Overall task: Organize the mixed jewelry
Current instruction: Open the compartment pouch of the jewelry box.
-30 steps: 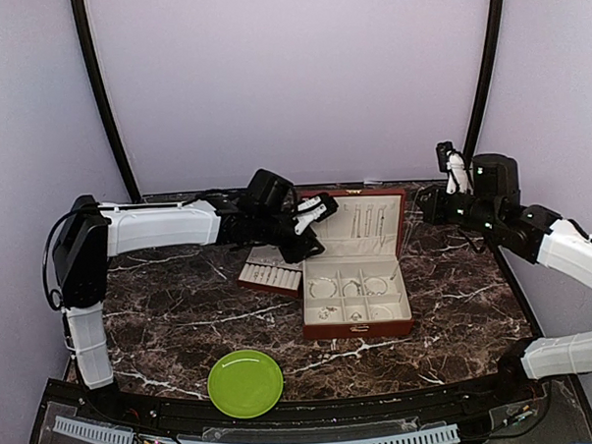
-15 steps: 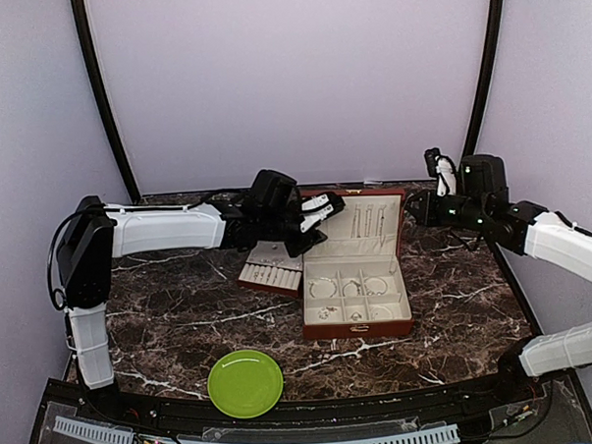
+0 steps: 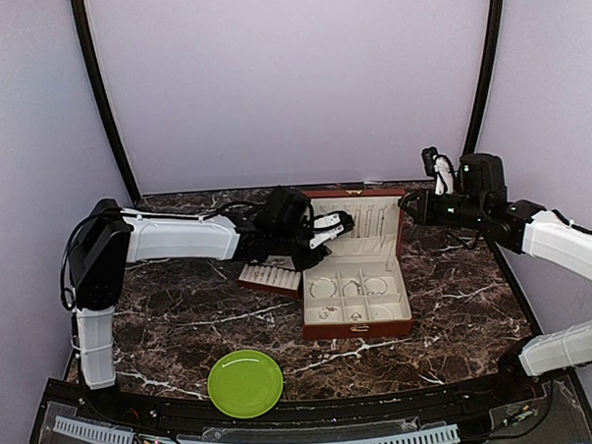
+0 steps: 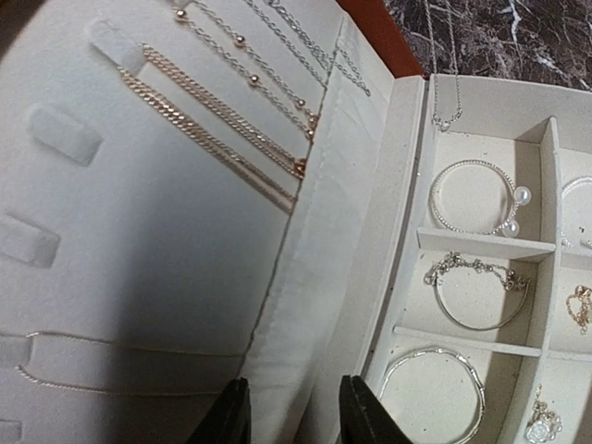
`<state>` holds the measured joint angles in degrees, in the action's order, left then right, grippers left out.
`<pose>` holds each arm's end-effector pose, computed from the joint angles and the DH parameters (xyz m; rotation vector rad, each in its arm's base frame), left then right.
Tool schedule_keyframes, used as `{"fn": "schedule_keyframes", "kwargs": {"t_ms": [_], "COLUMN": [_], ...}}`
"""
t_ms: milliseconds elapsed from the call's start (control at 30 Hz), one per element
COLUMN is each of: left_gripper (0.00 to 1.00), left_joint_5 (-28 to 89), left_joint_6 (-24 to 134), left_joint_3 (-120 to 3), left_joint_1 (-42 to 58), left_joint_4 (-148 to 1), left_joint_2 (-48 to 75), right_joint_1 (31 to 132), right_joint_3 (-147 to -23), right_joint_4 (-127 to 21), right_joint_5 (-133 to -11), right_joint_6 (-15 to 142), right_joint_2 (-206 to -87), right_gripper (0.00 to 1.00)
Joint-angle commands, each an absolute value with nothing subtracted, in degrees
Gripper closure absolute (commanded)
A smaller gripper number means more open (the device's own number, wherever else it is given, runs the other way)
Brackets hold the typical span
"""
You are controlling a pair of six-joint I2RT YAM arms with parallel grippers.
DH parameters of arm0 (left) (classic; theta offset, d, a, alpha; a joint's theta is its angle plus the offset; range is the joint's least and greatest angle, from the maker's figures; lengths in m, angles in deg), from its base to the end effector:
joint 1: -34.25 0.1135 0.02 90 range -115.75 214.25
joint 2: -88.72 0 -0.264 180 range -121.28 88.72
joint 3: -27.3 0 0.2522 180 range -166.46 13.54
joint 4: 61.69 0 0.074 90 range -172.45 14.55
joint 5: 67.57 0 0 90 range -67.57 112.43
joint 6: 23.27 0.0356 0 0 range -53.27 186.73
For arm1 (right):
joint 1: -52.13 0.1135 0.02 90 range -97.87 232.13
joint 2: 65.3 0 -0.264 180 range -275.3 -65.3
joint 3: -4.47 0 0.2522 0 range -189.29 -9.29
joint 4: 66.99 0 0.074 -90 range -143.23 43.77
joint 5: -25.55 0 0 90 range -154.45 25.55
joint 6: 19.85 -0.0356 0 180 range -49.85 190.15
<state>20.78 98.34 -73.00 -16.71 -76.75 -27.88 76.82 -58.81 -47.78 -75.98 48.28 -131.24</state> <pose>0.2993 -0.3674 0.2217 1.3875 1.6062 -0.1702 0.2381 0.1173 0.3023 -0.1868 2.0077 0.7242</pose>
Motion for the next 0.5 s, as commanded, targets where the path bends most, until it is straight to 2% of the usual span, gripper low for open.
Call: {"fn": "schedule_keyframes", "kwargs": {"t_ms": [0,300,467], "left_gripper": [0.65,0.69,0.66], "left_joint_5": [17.68,15.02,12.66], "left_joint_6": [99.95,100.80,103.15], "left_joint_3": [-74.74,-75.54,-75.75], "left_joint_1": [-17.48,-18.23,-19.77], "left_joint_4": [-78.96,-79.98,-76.28], "left_joint_2": [-29.02,-30.13,-29.86], "right_joint_1": [76.30,76.28,76.22], "right_joint_3": [-59.59,-58.53,-58.33], "right_joint_4": [-51.23,-52.25,-52.69], "right_joint_5": [-77.32,-78.20,-78.45], "right_joint_6": [47.24,46.57,46.51], "right_joint_2": [-130.20,-129.39,-129.36], "right_gripper": [1.00,1.00,1.00]}}
